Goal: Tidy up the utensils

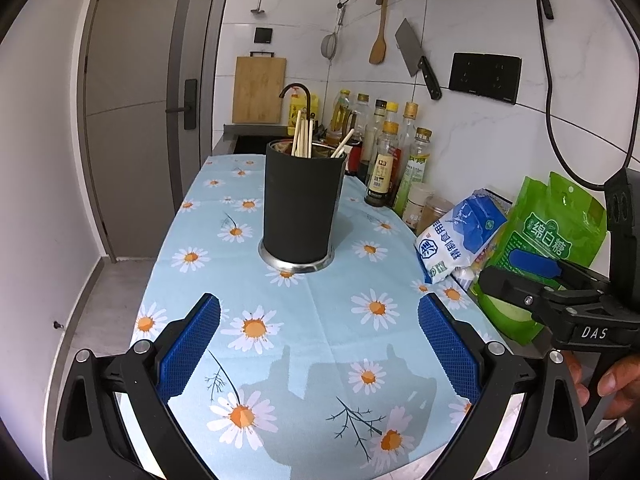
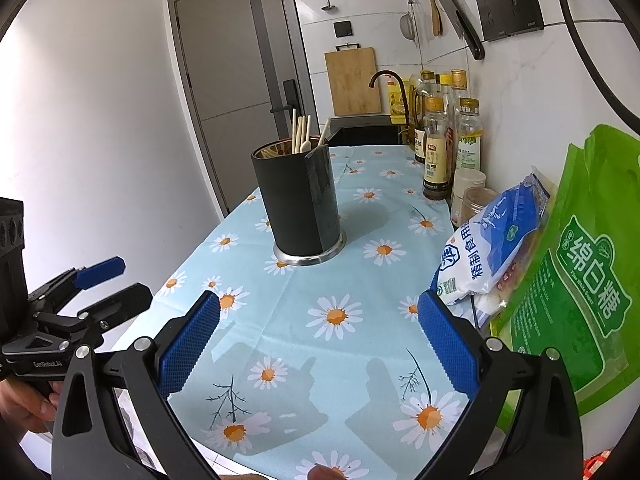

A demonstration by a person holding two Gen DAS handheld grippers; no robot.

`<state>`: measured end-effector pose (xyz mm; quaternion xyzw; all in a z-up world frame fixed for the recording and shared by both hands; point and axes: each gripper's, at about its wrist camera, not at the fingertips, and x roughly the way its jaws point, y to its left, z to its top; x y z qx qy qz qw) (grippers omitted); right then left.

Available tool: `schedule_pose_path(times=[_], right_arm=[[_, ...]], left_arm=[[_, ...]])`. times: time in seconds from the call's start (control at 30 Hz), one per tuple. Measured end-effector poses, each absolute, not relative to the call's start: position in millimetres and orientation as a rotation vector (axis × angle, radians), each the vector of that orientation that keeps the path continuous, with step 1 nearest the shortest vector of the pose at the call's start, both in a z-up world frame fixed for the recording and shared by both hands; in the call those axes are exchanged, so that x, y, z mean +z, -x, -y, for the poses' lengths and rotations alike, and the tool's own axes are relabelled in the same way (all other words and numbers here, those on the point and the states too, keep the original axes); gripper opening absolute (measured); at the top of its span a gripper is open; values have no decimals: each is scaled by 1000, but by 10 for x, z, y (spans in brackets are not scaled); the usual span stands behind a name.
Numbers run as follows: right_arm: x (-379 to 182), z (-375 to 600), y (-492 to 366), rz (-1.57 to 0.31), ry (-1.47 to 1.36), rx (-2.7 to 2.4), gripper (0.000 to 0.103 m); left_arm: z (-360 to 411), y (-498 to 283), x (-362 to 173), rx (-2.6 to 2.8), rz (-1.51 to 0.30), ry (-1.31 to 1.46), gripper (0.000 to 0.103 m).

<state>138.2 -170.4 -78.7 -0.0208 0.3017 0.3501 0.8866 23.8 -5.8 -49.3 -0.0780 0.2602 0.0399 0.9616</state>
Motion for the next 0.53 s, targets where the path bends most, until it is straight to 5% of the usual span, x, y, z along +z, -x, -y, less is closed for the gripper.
schedule_pose_path(times=[0.53], right_arm=[[-798,1708,-1393,-628,41,728,98]], left_arm=[[56,-264,-506,73,-545,169,96]])
